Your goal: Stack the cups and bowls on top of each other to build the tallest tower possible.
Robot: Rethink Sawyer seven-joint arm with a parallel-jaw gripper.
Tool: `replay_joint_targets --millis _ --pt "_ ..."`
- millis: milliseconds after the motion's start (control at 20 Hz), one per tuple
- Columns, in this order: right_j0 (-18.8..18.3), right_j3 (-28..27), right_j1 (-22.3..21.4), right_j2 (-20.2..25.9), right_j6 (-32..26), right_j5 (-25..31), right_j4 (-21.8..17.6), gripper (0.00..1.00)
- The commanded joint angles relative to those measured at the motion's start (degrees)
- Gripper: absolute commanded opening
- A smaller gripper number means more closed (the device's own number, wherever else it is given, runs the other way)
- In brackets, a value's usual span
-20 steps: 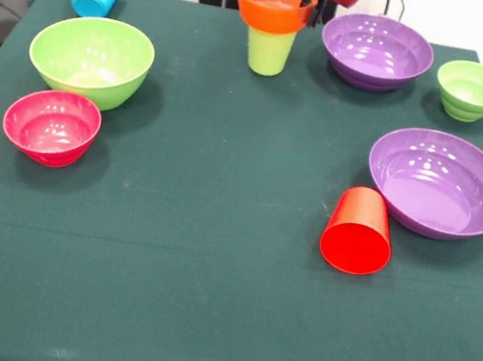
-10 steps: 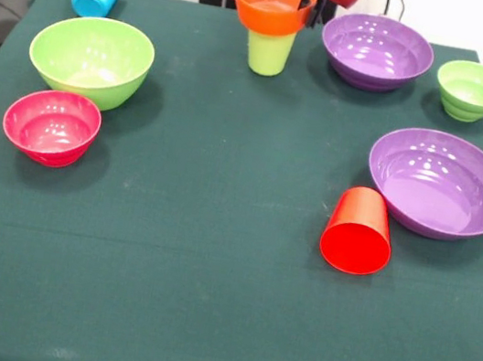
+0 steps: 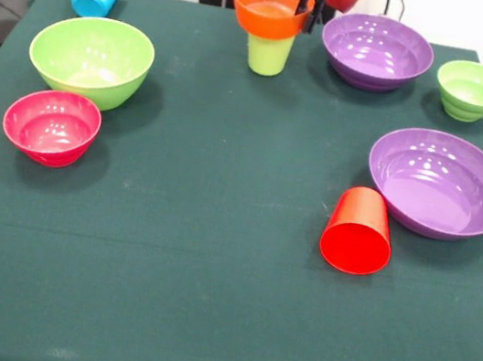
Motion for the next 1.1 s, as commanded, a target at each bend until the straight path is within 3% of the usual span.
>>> replay_joint_targets --millis 50,600,1100 --pt "-1.8 2.6 1.1 5.2 5.2 -2.6 -0.8 0.00" --pt "-0.5 6.1 -2.6 3.8 6.5 -1.1 -0.5 0.00" --pt "0.7 7.5 -2.7 4.1 7.9 -1.8 0.4 0.00"
